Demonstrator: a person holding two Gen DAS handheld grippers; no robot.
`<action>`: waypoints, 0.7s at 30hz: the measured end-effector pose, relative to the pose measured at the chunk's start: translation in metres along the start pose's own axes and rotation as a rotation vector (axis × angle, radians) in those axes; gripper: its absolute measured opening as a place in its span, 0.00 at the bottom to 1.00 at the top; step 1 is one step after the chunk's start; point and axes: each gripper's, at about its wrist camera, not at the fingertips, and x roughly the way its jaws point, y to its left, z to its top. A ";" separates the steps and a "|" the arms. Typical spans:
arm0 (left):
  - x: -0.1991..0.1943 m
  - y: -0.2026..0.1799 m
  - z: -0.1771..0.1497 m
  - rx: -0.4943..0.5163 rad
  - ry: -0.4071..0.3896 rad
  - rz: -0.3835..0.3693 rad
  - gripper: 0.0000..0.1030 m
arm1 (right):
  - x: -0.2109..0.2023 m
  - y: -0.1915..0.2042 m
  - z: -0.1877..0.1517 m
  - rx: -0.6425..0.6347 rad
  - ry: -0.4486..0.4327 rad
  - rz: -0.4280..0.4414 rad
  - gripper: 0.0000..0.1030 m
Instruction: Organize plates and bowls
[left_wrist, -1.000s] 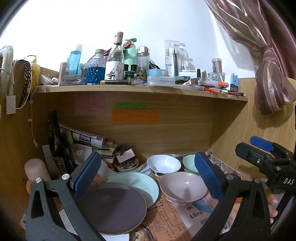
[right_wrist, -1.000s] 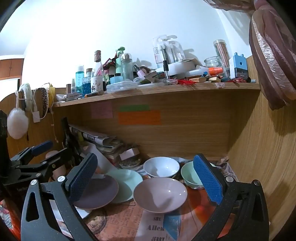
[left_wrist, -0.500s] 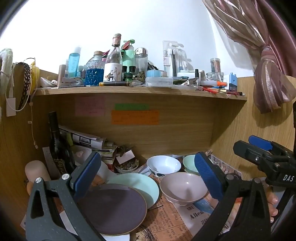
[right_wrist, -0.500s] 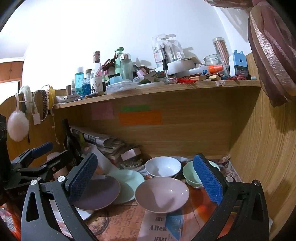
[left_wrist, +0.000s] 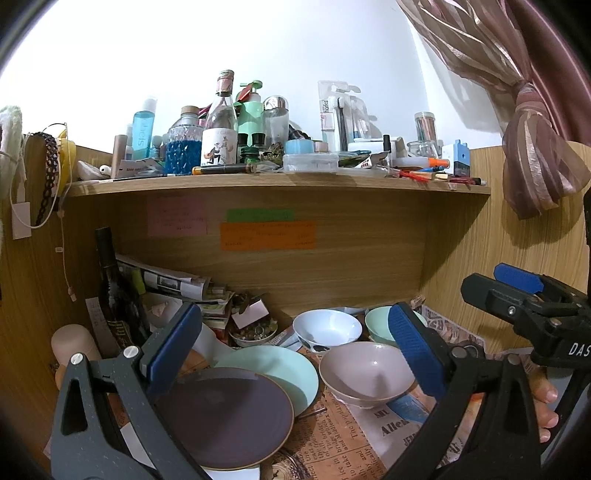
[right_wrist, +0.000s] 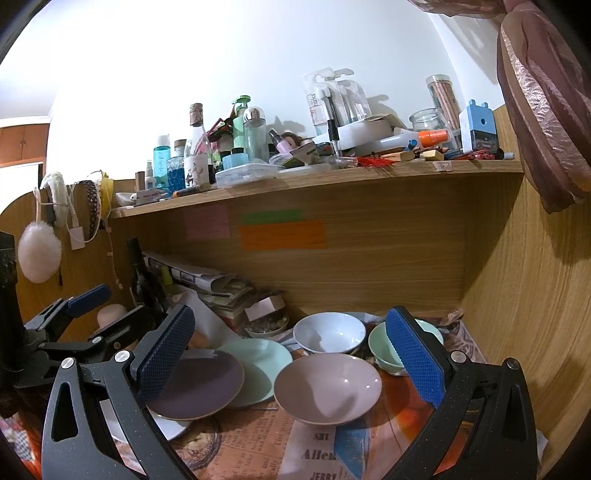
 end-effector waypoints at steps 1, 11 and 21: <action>0.000 0.000 0.000 -0.001 0.000 0.000 1.00 | 0.000 0.000 0.000 0.001 0.000 0.001 1.00; 0.001 0.001 0.000 -0.002 0.000 0.000 1.00 | 0.001 -0.001 -0.002 0.003 0.003 -0.006 1.00; 0.001 0.001 0.000 -0.003 0.001 0.000 1.00 | 0.002 0.000 -0.003 -0.001 0.005 -0.002 1.00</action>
